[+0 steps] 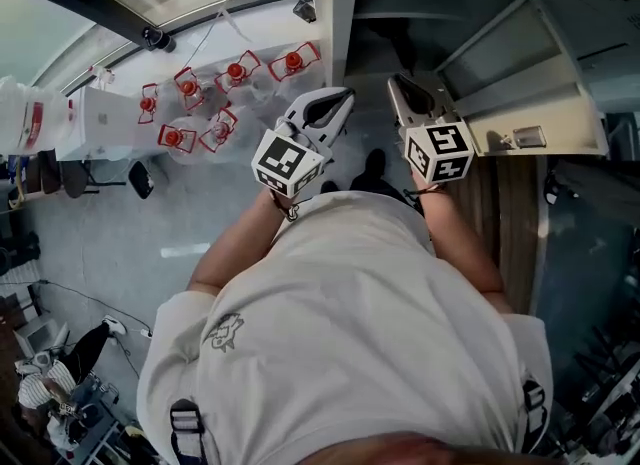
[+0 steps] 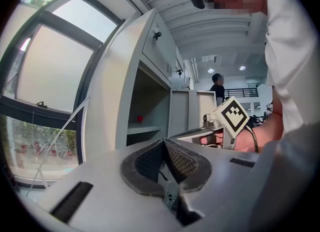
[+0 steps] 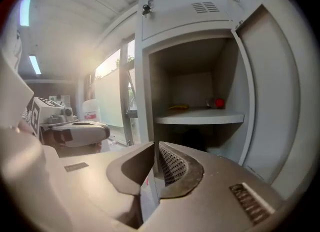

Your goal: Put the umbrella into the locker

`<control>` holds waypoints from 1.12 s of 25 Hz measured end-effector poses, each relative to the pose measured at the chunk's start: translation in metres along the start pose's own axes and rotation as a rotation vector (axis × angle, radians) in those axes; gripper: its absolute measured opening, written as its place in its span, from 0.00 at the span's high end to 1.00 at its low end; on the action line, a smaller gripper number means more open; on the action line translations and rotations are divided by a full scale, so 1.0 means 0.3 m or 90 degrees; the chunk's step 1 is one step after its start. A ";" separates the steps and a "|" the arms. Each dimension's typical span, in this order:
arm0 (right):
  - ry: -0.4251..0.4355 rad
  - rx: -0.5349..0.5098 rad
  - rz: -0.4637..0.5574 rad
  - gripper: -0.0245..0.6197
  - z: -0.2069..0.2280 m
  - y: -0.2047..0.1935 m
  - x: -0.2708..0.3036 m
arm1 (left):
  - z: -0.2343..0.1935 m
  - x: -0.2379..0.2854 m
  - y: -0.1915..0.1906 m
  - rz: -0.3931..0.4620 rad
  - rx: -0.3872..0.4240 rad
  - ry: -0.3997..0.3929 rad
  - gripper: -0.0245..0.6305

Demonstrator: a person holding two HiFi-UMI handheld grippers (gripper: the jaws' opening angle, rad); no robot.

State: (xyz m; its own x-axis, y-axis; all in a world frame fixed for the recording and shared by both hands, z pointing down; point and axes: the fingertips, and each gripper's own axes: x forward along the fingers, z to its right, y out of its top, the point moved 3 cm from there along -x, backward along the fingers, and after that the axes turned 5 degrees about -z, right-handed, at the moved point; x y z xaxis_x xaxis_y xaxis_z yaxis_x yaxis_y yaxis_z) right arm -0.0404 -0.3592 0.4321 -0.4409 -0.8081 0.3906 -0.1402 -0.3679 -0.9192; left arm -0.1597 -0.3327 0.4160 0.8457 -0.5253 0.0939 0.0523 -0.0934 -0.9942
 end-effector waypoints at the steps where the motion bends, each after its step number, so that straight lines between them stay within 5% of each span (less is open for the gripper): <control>1: 0.002 -0.005 0.007 0.87 -0.021 0.004 -0.022 | 0.002 -0.010 -0.001 0.001 -0.001 -0.001 0.94; 16: 0.016 -0.020 0.071 0.90 -0.099 0.003 -0.290 | 0.121 -0.034 0.045 0.015 0.000 -0.005 0.94; 28: 0.075 -0.033 0.088 0.90 -0.022 -0.127 -0.630 | 0.533 0.040 0.040 0.002 0.010 0.007 0.94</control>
State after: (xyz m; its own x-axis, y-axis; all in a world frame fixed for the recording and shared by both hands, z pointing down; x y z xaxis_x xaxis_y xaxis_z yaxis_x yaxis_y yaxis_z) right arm 0.0424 -0.1892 0.3930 -0.5591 -0.7888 0.2555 -0.1156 -0.2310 -0.9661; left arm -0.0642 -0.2050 0.3968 0.8397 -0.5354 0.0907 0.0572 -0.0788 -0.9952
